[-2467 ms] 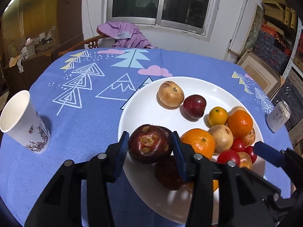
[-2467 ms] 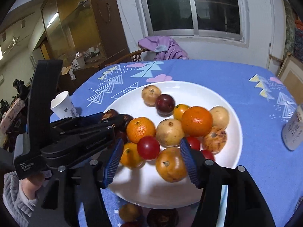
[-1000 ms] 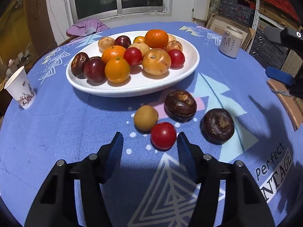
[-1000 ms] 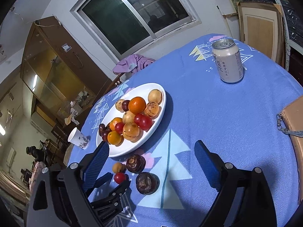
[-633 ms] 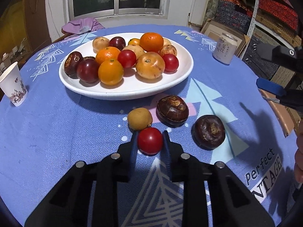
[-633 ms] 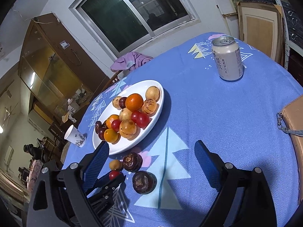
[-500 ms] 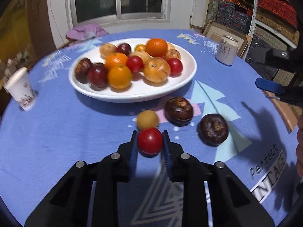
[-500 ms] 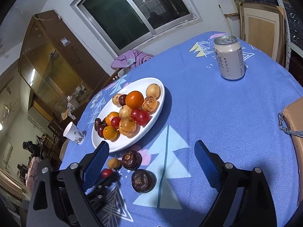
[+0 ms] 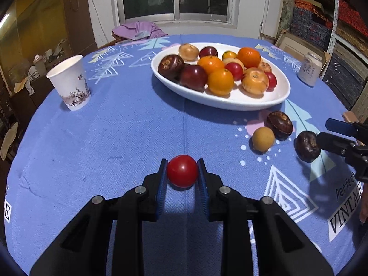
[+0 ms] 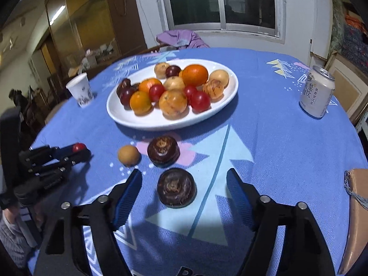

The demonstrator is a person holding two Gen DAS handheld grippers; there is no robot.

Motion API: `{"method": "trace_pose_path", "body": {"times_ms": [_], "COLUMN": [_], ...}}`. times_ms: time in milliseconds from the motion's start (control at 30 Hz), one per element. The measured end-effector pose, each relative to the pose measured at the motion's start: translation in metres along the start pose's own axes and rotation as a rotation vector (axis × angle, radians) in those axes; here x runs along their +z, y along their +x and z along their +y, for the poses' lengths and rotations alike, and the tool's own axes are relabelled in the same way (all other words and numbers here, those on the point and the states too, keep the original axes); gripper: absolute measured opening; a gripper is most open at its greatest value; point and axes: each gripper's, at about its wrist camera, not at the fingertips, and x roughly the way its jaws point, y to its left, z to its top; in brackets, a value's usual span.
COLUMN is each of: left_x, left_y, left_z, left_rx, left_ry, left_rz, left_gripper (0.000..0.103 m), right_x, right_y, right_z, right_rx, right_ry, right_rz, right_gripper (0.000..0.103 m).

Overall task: Organize fruits
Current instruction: 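Grasp the mangosteen with the right tool, then carry both held fruits onto the white plate and open both tools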

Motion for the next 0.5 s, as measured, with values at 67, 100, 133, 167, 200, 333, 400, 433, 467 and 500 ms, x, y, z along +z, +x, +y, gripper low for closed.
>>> {"method": "trace_pose_path", "body": {"times_ms": [67,100,133,167,200,333,400,433,467,500], "left_x": [-0.001,-0.002,-0.002,-0.002,-0.001,-0.002,-0.002,-0.002,-0.002,-0.002], "left_y": [0.005,0.005,0.005,0.005,0.006,0.007,0.007,0.007,0.007,0.007], "left_z": [-0.002,-0.001,0.0,0.0,-0.001,-0.002,-0.002,-0.002,-0.002,-0.002], "left_rx": [-0.001,-0.005,-0.011,-0.012,-0.011,-0.004,-0.007,-0.006,-0.006,-0.006], "left_ry": [0.003,-0.003,-0.007,-0.008,-0.007,-0.002,-0.007,-0.006,-0.006,-0.006], "left_rz": [0.013,0.01,0.011,0.012,0.013,0.017,0.017,0.018,0.018,0.018], "left_gripper": [0.025,0.025,0.025,0.025,0.025,0.026,0.026,0.026,0.026,0.026], "right_x": [-0.004,-0.006,-0.007,-0.009,-0.011,-0.016,-0.016,-0.016,-0.016,-0.015], "right_y": [0.006,0.01,0.012,0.016,0.018,0.025,0.024,0.024,0.022,0.019], "right_z": [0.005,0.008,0.01,0.013,0.015,0.025,0.024,0.023,0.022,0.022], "right_rx": [-0.016,-0.024,-0.032,-0.043,-0.053,-0.074,-0.07,-0.067,-0.063,-0.06], "right_ry": [-0.027,-0.042,-0.053,-0.068,-0.083,-0.126,-0.116,-0.108,-0.102,-0.098], "right_rz": [0.023,0.034,0.04,0.047,0.054,0.057,0.051,0.047,0.038,0.025], "right_gripper": [0.062,0.06,0.056,0.054,0.054,0.042,0.042,0.042,0.042,0.041]}}
